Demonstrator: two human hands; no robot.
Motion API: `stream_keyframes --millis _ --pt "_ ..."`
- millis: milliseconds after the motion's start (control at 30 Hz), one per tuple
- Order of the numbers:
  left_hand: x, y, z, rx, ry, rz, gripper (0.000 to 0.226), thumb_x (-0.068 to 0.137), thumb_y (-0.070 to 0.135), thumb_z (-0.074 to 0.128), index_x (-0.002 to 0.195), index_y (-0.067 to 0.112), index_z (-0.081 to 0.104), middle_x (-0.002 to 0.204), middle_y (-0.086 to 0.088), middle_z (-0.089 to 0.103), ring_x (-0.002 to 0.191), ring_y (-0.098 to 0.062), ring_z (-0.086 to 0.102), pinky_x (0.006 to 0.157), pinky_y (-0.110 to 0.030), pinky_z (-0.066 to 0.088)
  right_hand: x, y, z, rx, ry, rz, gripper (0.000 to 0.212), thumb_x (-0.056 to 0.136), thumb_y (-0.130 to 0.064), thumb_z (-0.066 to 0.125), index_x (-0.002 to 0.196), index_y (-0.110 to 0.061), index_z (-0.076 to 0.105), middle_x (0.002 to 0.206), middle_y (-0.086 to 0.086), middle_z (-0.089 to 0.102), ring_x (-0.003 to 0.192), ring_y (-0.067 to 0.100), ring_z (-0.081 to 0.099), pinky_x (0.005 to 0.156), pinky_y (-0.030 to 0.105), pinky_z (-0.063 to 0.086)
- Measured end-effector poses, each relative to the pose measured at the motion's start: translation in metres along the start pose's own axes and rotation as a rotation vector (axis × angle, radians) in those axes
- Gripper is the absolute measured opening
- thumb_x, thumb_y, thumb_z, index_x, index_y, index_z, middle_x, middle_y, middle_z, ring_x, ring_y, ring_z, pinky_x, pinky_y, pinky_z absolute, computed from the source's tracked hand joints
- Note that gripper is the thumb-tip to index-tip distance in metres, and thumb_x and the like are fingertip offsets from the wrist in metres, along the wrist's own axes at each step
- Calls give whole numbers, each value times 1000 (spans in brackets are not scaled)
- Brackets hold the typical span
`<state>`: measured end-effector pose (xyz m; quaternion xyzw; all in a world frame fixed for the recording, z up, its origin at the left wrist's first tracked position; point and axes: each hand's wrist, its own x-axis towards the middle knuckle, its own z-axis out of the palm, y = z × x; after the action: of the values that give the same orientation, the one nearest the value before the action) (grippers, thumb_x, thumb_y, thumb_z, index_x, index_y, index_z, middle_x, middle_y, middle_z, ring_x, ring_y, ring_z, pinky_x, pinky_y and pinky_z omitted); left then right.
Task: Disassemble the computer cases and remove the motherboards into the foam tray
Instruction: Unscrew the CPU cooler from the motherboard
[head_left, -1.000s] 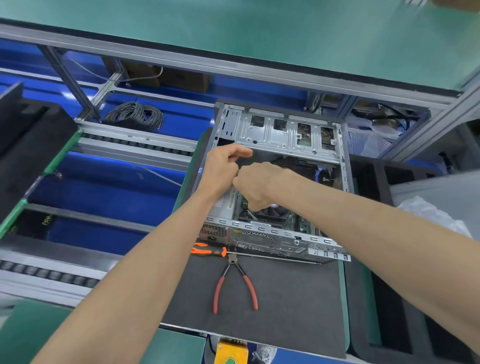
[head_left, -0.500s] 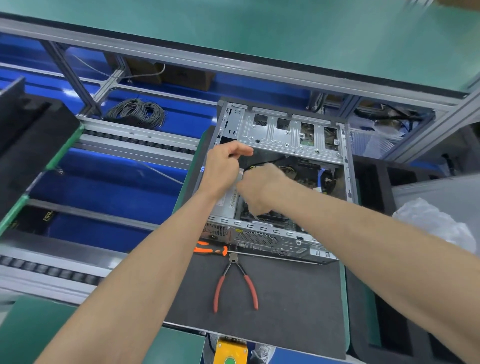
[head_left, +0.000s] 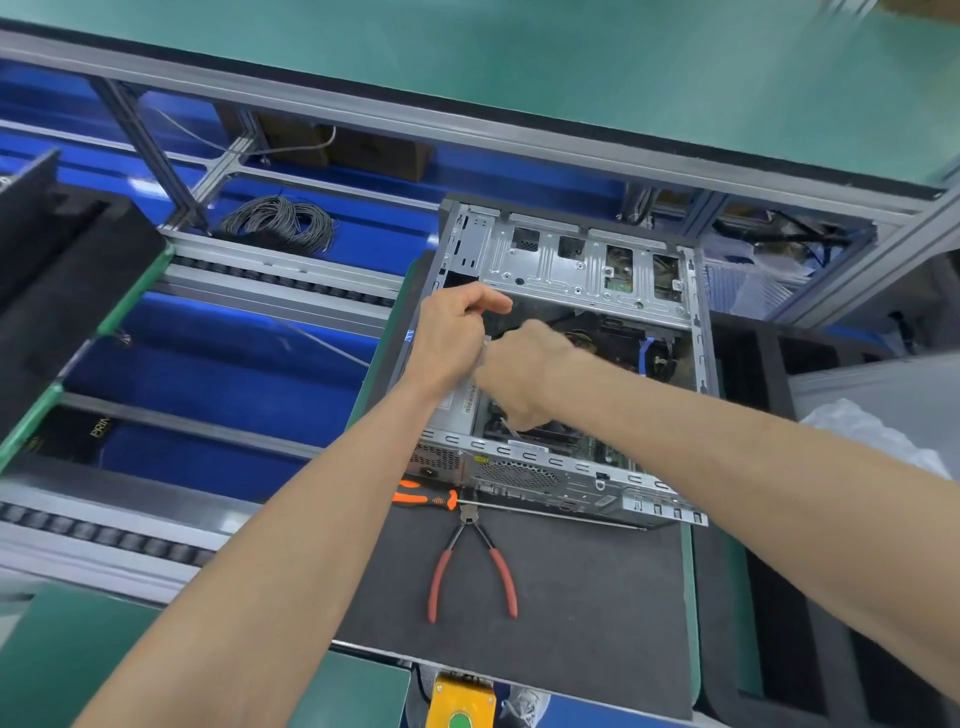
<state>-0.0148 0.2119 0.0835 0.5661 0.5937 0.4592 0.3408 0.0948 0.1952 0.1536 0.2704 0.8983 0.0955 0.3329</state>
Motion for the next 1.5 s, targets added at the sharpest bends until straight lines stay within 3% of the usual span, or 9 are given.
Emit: stream_keyframes --millis 133,333,433,567,700,800,1000,1133,1500 --pt "-3 -1 0 22 -5 19 48 78 -12 40 97 12 78 89 10 72 84 13 61 73 -2 42 -6 -11 7 -198 242 -224 34 84 -13 64 65 -21 37 62 -1 47 69 26 59 56 33 33" --pt "-4 -1 2 376 -221 128 36 85 -1 51 100 20 76 99 7 69 93 -6 53 82 -24 41 -34 35 33 166 308 53 38 75 -14 68 61 -15 33 57 -1 27 47 21 34 48 28 26" --pt "-2 2 10 701 -443 235 30 87 30 63 116 34 70 117 9 67 109 -15 56 88 -33 40 -59 65 59 409 280 284 27 76 -27 68 66 -11 49 59 3 38 59 32 52 45 26 30" --pt "5 13 43 1044 -701 347 85 69 73 60 142 32 48 137 6 58 125 -19 52 104 -45 36 -87 75 88 496 151 397 20 79 -30 63 87 -11 63 75 8 53 75 37 60 57 32 45" --pt "4 16 78 1308 -863 300 116 53 84 70 143 18 39 138 -1 54 128 -24 51 107 -52 33 -90 64 97 533 157 410 21 77 -29 65 92 -15 67 79 6 51 72 34 60 61 34 45" --pt "-2 7 90 1300 -872 255 105 58 69 82 137 14 40 132 -5 58 123 -29 56 104 -51 35 -86 59 98 533 202 401 21 77 -29 67 93 -16 67 75 1 43 69 31 57 61 34 42" --pt "-7 -4 89 1128 -765 264 77 52 51 87 101 21 38 100 -4 61 94 -31 63 72 -43 53 -82 61 98 527 233 370 17 76 -28 65 88 -17 60 73 -1 41 59 22 44 59 33 36" --pt "-5 -7 87 1082 -760 235 75 48 49 87 96 23 36 86 1 52 87 -29 60 62 -38 46 -82 62 97 482 226 355 21 74 -26 63 78 -20 44 70 -1 35 54 15 34 51 30 25" --pt "-5 -8 87 1045 -757 233 73 48 49 88 98 21 41 87 2 56 82 -26 57 61 -37 47 -75 57 97 482 171 349 18 78 -24 61 86 -16 46 73 -1 34 56 18 39 57 33 34"
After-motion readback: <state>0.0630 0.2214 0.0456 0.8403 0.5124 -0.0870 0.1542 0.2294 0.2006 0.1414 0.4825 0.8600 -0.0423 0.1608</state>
